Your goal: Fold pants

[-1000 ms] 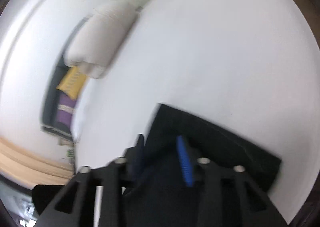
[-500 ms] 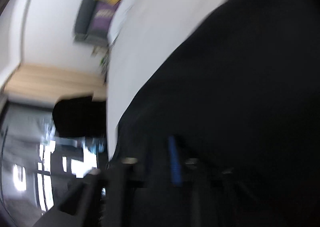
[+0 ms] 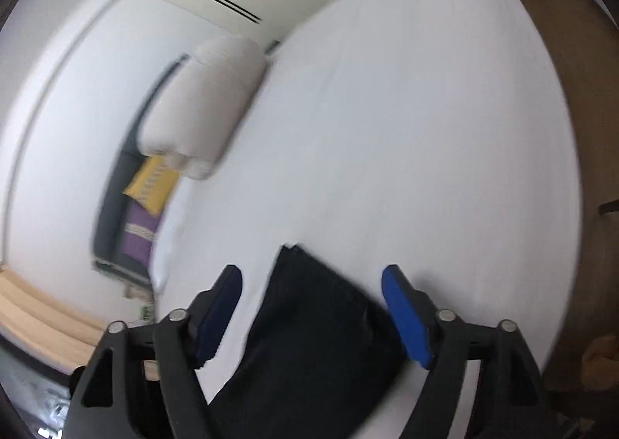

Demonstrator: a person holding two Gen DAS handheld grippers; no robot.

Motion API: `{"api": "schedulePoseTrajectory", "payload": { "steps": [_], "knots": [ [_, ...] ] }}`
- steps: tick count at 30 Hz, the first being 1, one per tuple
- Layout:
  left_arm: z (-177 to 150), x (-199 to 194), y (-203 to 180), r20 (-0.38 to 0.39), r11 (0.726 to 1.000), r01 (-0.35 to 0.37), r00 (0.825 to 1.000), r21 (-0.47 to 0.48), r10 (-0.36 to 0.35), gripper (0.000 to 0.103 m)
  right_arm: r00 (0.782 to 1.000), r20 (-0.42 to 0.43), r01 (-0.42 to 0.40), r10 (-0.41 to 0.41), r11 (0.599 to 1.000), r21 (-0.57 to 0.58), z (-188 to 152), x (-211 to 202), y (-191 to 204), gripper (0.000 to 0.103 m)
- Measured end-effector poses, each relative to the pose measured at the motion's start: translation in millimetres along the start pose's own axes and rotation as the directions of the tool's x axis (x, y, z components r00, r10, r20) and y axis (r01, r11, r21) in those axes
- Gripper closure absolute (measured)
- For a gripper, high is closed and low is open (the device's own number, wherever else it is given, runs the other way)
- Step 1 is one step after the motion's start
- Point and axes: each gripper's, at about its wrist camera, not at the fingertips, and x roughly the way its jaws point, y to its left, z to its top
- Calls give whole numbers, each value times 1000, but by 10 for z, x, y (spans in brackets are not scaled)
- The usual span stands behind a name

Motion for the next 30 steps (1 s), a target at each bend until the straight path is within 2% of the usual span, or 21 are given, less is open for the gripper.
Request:
{"api": "schedulePoseTrajectory", "payload": {
  "steps": [1, 2, 4, 6, 7, 11, 12, 13, 19, 21, 23, 26, 30],
  "knots": [
    [-41, -20, -21, 0, 1000, -2, 1000, 3, 2, 87, 999, -17, -27, 28, 999, 34, -65, 23, 19, 25],
    [-47, -17, -24, -1, 1000, -5, 1000, 6, 5, 87, 998, -30, -61, 63, 995, 75, -92, 223, 190, 25],
    [-51, -12, -59, -2, 1000, -6, 1000, 6, 6, 87, 993, -61, -91, 99, 988, 126, -248, 297, 36, 26],
    [-52, 5, -88, -1, 1000, -7, 1000, 7, 7, 87, 993, -87, -66, 80, 985, 157, -370, 389, -110, 32],
    [-52, -1, -99, -1, 1000, -8, 1000, 9, 8, 87, 992, -90, -70, 87, 982, 176, -477, 470, -36, 34],
    [-50, -16, -125, 3, 1000, -13, 1000, 12, 12, 87, 993, -64, -82, 101, 965, 247, -421, 571, -108, 52],
    [-39, -44, -131, 5, 1000, -13, 1000, 12, 12, 87, 991, -66, -93, 113, 963, 255, -412, 505, -135, 52],
    [-37, -50, -129, 5, 1000, -12, 1000, 11, 12, 87, 989, -72, -104, 126, 960, 260, -398, 662, -32, 52],
    [-53, -36, -108, 6, 1000, -5, 1000, 6, 5, 87, 980, -103, -142, 173, 956, 255, -197, 951, 112, 56],
    [-59, -32, -105, 5, 1000, -4, 1000, 6, 4, 87, 978, -113, -140, 174, 954, 264, -159, 1006, 114, 76],
    [-61, -23, -95, 4, 1000, -3, 1000, 4, 3, 87, 978, -122, -129, 169, 951, 282, -140, 1012, 59, 90],
    [-62, -24, -90, 5, 1000, 0, 1000, 3, 0, 87, 978, -112, -138, 175, 951, 277, -136, 985, 52, 90],
    [-59, -25, -71, 6, 1000, 5, 1000, -1, -5, 87, 989, -105, -80, 102, 978, 190, -134, 917, 194, 90]
  ]
}}
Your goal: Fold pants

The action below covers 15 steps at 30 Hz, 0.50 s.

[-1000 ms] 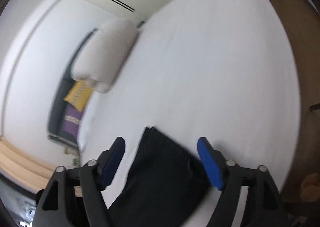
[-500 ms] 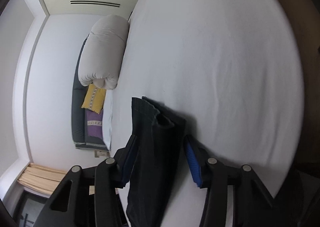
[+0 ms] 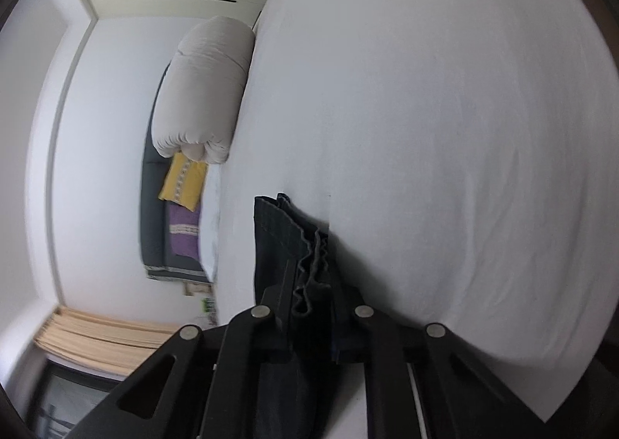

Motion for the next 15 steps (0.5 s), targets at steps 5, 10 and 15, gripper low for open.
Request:
{"api": "schedulePoseTrajectory", "payload": {
  "steps": [5, 10, 15],
  "knots": [
    [-5, 0, 34, 2, 1000, 11, 1000, -10, -11, 87, 997, 20, 83, -80, 964, -254, -252, -26, 664, 90],
    [-15, 0, 98, 11, 999, 34, 999, -31, -34, 87, 985, 10, 136, -174, 731, -669, -1305, 205, 1600, 91],
    [-24, -29, 146, 21, 997, 52, 998, -57, -51, 87, 927, 43, 174, -371, 328, -928, -2572, 765, 1685, 91]
  ]
}}
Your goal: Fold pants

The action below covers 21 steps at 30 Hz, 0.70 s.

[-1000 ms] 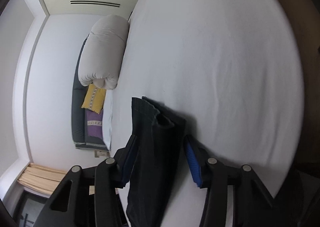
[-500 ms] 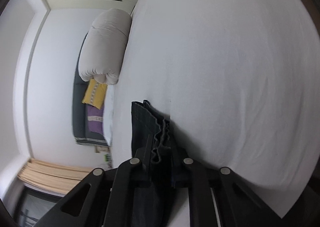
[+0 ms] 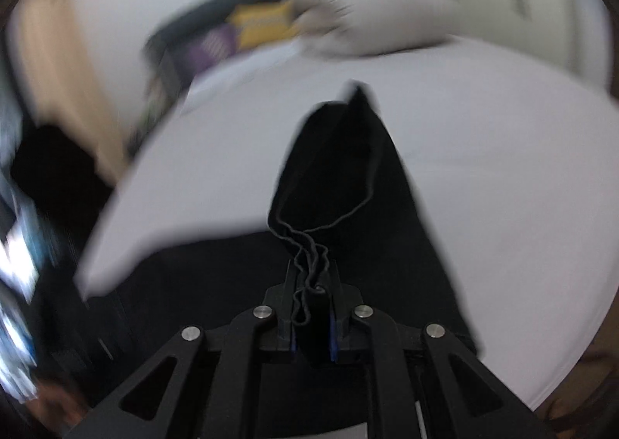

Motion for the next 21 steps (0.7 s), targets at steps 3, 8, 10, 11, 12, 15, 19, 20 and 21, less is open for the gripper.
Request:
{"api": "schedulePoseTrajectory", "payload": {
  "steps": [3, 8, 10, 11, 12, 15, 19, 20, 21],
  "knots": [
    [6, -64, -10, -1, 1000, -6, 1000, -25, 6, 87, 990, -21, 131, -137, 975, -177, -239, 224, 295, 90],
    [30, -110, -27, 8, 991, 93, 996, -99, -92, 38, 985, -5, 165, -170, 962, -219, -241, 157, 317, 91],
    [68, -153, -96, 27, 988, 111, 994, -109, -109, 16, 984, 19, 177, -178, 956, -235, -221, 42, 379, 91],
    [87, -171, -103, 35, 982, 142, 990, -128, -138, 13, 984, 42, 178, -173, 951, -253, -212, -55, 463, 91],
    [102, -169, -90, 35, 973, 171, 985, -155, -168, 10, 984, 59, 177, -167, 945, -274, -212, -123, 529, 91],
    [125, -112, 31, 10, 925, 257, 964, -280, -265, 10, 984, 108, 168, -139, 924, -343, -263, -322, 872, 91],
    [144, -126, 83, 11, 887, 318, 943, -334, -334, 10, 988, 128, 133, -87, 901, -413, -380, -456, 1343, 91],
    [148, -116, 101, 12, 874, 334, 936, -353, -353, 10, 990, 121, 120, -74, 892, -436, -427, -457, 1486, 91],
    [155, -98, 118, 7, 865, 340, 932, -369, -363, 10, 991, 118, 113, -66, 885, -452, -469, -449, 1566, 91]
  ]
}}
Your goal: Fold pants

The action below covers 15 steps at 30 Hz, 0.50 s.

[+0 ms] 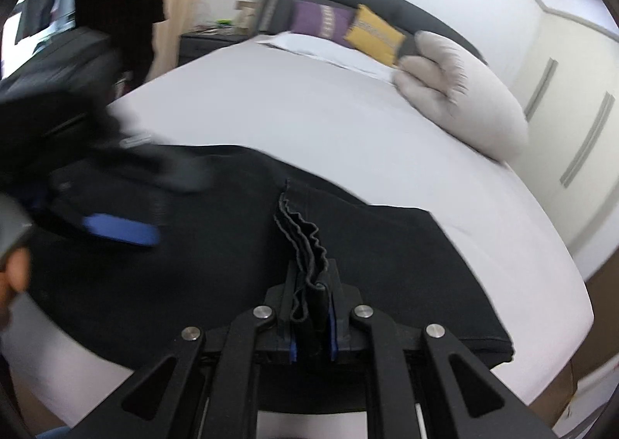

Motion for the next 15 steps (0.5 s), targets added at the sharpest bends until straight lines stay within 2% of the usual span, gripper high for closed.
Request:
{"api": "schedulePoseTrajectory", "payload": {
  "steps": [3, 5, 9, 12, 14, 15],
  "knots": [
    [31, 37, 29, -14, 1000, -14, 1000, -4, 14, 10, 999, -30, -14, 12, 998, -62, -52, 74, 261, 91],
    [41, 62, 41, -15, 1000, -13, 1000, -5, 13, 10, 998, -53, -41, 38, 998, -53, -83, 115, 308, 90],
    [10, 111, 60, -24, 1000, -10, 1000, -14, 10, 10, 998, 8, -66, 66, 995, -72, -35, -74, 363, 90],
    [26, 82, 66, -34, 1000, 7, 999, -25, -8, 13, 997, 12, -81, 83, 993, -90, 0, -122, 447, 90],
    [64, 65, 60, -44, 1000, 13, 999, -19, -14, 27, 996, 14, -92, 93, 992, -87, -1, -173, 476, 90],
    [89, 80, 62, -52, 1000, 14, 999, -23, -16, 46, 995, 16, -95, 97, 992, -86, 59, -165, 502, 90]
  ]
}}
